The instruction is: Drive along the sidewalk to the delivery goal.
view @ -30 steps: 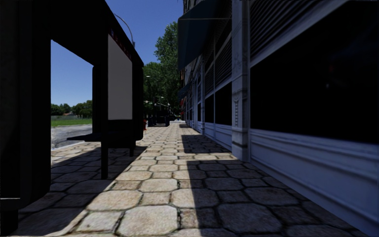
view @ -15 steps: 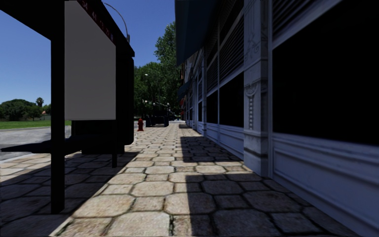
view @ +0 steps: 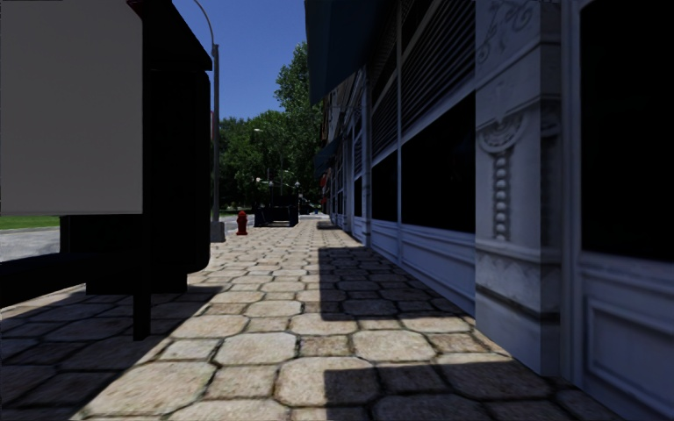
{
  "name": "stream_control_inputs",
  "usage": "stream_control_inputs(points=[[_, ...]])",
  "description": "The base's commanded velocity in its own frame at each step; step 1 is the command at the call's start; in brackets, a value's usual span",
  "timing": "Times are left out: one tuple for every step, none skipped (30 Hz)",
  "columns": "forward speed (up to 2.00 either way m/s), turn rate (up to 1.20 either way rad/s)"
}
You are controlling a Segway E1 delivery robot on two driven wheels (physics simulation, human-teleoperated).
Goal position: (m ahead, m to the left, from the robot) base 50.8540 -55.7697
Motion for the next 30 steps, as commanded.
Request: stream_control_inputs(points=[[2.0,0.0],[2.0,0.0],[2.0,0.0],[2.0,0.0],[2.0,0.0],[2.0,0.0],[2.0,0.0],[2.0,0.0],[2.0,0.0],[2.0,0.0],[2.0,0.0],[2.0,0.0],[2.0,0.0],[2.0,0.0],[2.0,0.0],[2.0,0.07],[2.0,0.26],[2.0,0.26],[2.0,0.37],[2.0,0.4],[2.0,0.36],[2.0,0.0],[2.0,0.0],[2.0,0.0],[2.0,0.0],[2.0,0.0],[2.0,0.0],[2.0,0.0],[2.0,0.0],[2.0,0.0]])
